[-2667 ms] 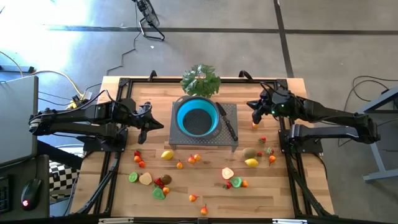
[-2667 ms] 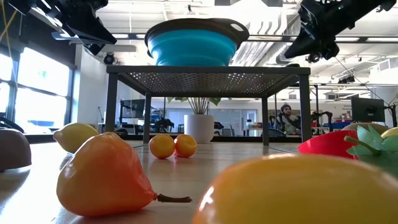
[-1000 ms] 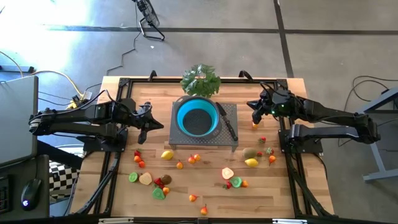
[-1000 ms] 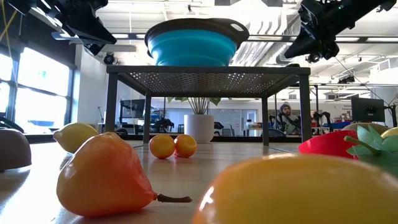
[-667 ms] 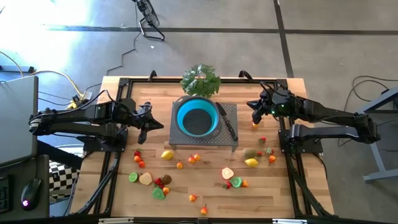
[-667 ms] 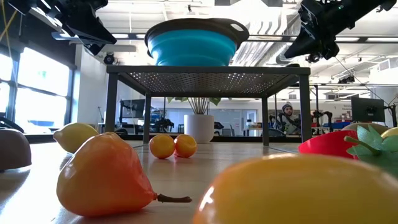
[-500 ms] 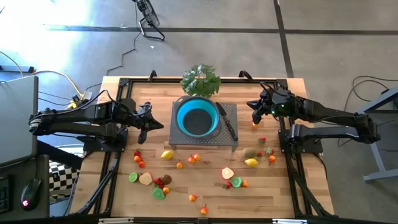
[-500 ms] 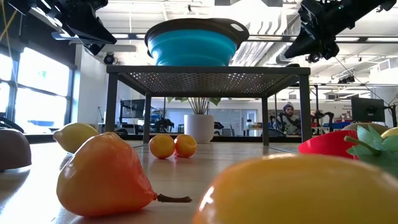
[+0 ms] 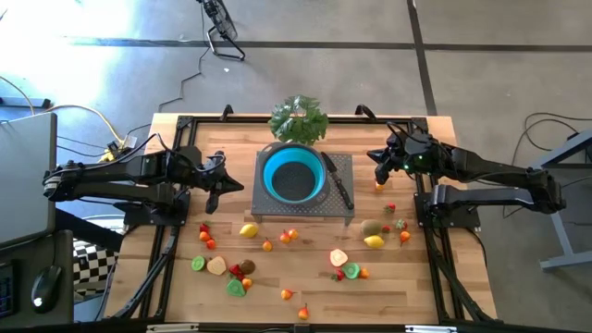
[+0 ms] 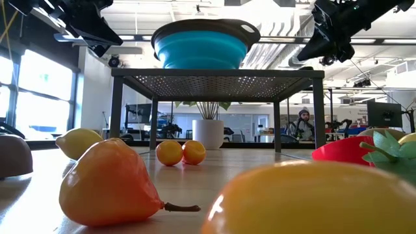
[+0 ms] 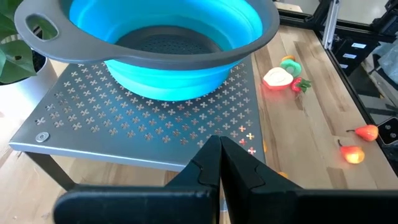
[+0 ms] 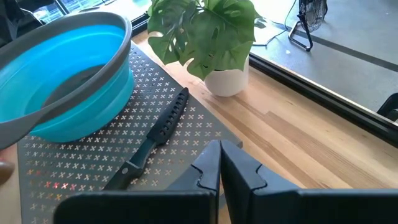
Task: Pick & Place Fruit
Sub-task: Put the pear into the blue strainer bowl on the shelf
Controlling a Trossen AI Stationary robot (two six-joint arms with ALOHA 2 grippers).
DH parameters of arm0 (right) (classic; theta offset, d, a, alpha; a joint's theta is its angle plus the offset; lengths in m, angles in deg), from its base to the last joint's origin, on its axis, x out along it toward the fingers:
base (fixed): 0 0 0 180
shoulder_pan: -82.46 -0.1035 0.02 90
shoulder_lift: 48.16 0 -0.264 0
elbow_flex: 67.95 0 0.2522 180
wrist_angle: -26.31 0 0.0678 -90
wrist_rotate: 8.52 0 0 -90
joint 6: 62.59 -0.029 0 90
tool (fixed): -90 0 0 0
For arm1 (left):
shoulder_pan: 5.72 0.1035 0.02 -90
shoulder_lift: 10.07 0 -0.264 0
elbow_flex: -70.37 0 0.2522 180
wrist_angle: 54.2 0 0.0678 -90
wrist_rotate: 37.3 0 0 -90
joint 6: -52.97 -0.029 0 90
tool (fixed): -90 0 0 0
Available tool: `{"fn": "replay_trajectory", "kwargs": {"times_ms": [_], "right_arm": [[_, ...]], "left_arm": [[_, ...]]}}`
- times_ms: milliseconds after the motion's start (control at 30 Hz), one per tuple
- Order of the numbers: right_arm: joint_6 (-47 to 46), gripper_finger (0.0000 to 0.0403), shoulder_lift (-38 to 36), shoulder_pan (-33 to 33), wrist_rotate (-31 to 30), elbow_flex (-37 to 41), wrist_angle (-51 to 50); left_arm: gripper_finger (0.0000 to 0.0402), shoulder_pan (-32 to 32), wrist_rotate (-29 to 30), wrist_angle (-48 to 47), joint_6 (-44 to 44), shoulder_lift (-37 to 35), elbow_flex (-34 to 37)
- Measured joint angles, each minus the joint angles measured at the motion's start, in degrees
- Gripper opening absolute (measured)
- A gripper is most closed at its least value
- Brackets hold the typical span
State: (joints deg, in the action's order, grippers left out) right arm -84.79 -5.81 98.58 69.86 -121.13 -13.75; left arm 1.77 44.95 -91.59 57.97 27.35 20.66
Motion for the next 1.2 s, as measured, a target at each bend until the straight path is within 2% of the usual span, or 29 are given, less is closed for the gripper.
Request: {"fn": "replay_trajectory", "kwargs": {"times_ms": [1200], "right_arm": [[0.02,0.0004,0.0,0.0,0.0,-0.04,1.68]], "left_arm": [[0.0,-0.01,-0.24,-0.36,-0.22,0.0,0.0]]}}
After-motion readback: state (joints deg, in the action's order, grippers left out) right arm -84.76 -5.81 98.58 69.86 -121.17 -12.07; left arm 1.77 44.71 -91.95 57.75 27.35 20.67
